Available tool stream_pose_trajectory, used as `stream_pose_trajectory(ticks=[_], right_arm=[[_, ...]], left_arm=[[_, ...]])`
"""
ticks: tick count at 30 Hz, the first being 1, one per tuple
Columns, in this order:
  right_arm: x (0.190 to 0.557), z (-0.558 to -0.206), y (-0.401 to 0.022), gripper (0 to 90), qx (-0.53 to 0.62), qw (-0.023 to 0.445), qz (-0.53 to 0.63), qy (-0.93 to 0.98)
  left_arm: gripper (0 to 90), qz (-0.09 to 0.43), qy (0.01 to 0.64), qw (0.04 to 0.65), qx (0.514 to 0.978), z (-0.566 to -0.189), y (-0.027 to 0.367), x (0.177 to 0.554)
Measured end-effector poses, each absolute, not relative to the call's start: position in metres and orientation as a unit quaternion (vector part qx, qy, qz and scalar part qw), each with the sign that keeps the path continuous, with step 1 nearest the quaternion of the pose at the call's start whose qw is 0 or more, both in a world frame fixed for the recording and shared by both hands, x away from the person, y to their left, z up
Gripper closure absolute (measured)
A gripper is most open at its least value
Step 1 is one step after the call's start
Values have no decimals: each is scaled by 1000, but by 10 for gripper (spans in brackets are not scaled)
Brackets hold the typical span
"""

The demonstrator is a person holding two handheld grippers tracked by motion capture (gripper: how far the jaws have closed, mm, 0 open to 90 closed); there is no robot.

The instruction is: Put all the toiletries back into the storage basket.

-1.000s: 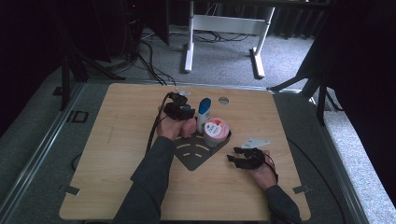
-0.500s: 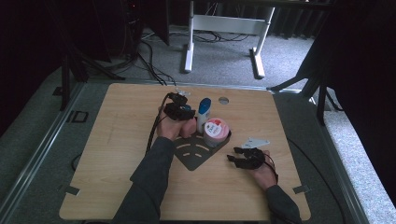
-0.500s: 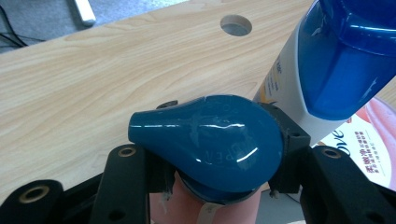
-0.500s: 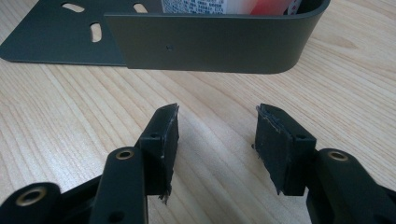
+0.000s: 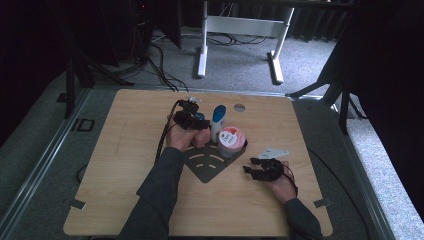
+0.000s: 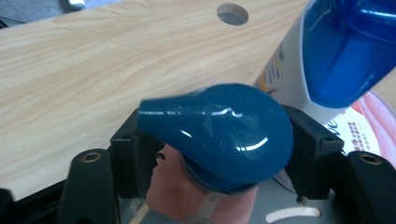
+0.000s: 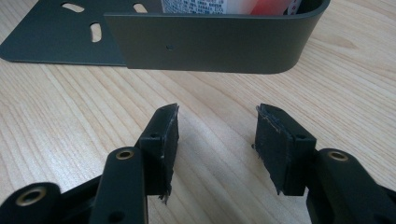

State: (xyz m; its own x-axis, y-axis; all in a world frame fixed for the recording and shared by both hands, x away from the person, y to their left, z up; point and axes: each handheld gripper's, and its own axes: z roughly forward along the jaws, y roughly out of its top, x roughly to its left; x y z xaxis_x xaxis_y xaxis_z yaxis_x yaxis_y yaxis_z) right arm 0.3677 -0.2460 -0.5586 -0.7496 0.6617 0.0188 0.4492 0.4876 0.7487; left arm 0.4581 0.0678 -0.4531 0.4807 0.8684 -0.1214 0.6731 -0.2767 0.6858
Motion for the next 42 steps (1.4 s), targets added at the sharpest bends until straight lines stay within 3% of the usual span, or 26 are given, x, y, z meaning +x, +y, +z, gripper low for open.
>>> stream_pose_trajectory(ticks=[10, 21, 30, 42], right_arm=[[368, -559, -246, 492, 326, 138, 387, 852], [368, -559, -246, 492, 326, 138, 387, 852], [368, -559, -246, 492, 325, 138, 387, 852], [368, -559, -246, 491, 325, 138, 387, 852]], left_arm=[[275, 134, 485, 338, 795, -451, 74, 451], [279, 126, 486, 339, 795, -457, 90, 435], [395, 142, 476, 350, 794, -450, 103, 418], [398, 145, 478, 336, 798, -457, 121, 403]])
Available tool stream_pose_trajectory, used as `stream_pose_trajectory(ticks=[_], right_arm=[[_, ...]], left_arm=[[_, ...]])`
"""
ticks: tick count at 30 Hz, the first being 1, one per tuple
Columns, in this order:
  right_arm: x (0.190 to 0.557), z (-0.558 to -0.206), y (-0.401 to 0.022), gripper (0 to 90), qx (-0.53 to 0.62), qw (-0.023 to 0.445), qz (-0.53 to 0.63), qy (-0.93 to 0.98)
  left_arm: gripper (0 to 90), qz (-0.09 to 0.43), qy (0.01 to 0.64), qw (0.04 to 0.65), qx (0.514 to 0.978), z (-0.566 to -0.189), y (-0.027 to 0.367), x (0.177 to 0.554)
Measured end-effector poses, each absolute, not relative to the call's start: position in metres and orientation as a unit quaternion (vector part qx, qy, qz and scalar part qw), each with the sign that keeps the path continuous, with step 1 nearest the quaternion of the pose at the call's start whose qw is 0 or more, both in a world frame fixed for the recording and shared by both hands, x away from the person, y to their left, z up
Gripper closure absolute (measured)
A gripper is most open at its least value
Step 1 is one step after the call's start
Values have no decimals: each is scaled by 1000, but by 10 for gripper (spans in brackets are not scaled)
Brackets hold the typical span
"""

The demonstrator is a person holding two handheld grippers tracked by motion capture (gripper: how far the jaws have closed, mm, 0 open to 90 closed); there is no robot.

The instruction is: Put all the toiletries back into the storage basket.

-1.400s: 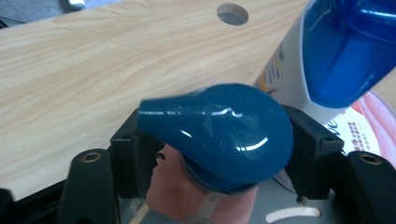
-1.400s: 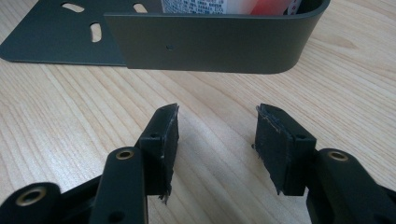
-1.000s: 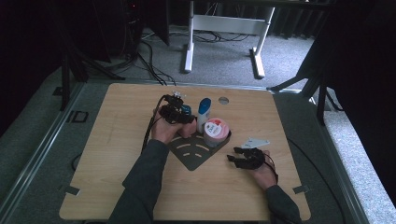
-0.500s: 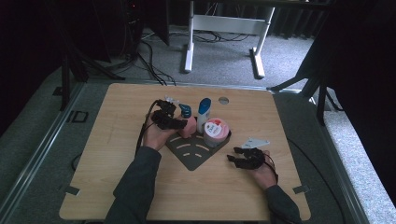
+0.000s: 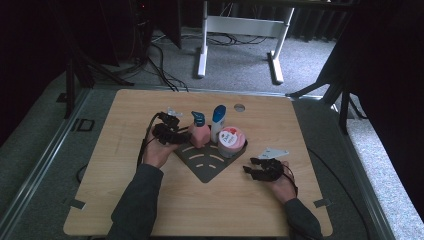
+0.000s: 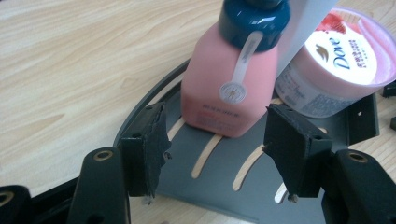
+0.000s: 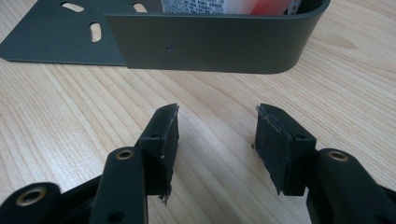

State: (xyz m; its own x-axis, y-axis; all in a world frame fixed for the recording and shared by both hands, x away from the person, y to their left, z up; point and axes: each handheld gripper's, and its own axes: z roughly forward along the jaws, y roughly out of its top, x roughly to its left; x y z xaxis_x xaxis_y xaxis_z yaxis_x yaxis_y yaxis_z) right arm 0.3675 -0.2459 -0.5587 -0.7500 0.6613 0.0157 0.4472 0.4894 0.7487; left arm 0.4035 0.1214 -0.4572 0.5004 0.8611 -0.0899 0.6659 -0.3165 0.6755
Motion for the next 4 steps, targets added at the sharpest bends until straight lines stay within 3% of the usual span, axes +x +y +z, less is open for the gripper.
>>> stream_pose_trajectory(ticks=[4], right_arm=[[368, -559, -246, 492, 326, 138, 387, 852]], left_arm=[[398, 158, 485, 328, 795, -463, 129, 397]])
